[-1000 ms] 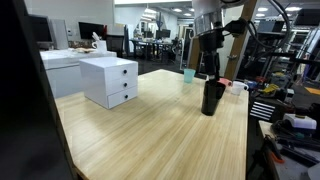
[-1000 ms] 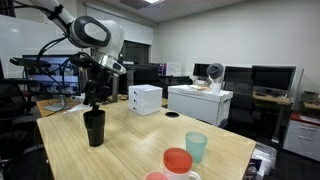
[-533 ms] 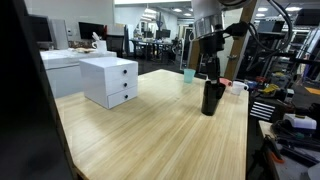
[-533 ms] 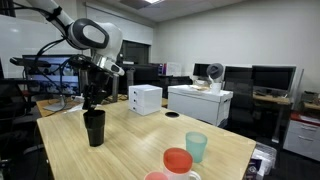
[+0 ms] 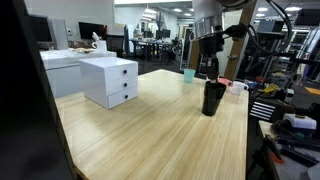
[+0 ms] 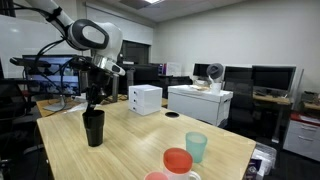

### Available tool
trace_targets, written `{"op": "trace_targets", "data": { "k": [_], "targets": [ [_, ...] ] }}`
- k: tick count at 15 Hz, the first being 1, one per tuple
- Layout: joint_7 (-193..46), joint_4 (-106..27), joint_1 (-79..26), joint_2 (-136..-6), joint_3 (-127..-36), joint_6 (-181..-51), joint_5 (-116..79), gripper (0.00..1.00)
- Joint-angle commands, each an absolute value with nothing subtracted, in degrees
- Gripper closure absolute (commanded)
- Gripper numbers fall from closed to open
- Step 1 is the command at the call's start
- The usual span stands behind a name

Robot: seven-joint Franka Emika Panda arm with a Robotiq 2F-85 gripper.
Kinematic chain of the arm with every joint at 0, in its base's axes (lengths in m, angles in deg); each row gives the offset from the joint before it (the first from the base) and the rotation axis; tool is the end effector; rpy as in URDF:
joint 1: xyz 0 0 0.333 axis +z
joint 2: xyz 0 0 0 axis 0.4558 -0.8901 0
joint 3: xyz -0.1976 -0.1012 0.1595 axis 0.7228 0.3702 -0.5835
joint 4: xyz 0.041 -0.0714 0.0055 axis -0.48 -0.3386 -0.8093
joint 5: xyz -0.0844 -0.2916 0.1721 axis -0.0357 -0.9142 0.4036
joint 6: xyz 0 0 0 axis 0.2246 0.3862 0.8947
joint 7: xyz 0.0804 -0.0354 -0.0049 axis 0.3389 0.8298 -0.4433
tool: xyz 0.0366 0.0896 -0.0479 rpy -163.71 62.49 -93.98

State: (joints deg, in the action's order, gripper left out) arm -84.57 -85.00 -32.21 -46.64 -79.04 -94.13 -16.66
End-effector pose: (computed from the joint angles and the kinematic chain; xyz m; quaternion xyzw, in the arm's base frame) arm 0.3988 -0.0805 0.3272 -0.9868 0.0362 0.1557 0.0243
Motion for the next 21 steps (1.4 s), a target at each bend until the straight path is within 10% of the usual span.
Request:
{"op": "trace_targets", "data": {
  "k": [1,21],
  "targets": [
    [-84.1,-86.2,-33.0,-45.7,-78.7,-96.9,-18.2,0.96],
    [-82.4,-49.4,-39.1,-70.8,-72.2,-96.7,-22.8,0.96]
  ]
}}
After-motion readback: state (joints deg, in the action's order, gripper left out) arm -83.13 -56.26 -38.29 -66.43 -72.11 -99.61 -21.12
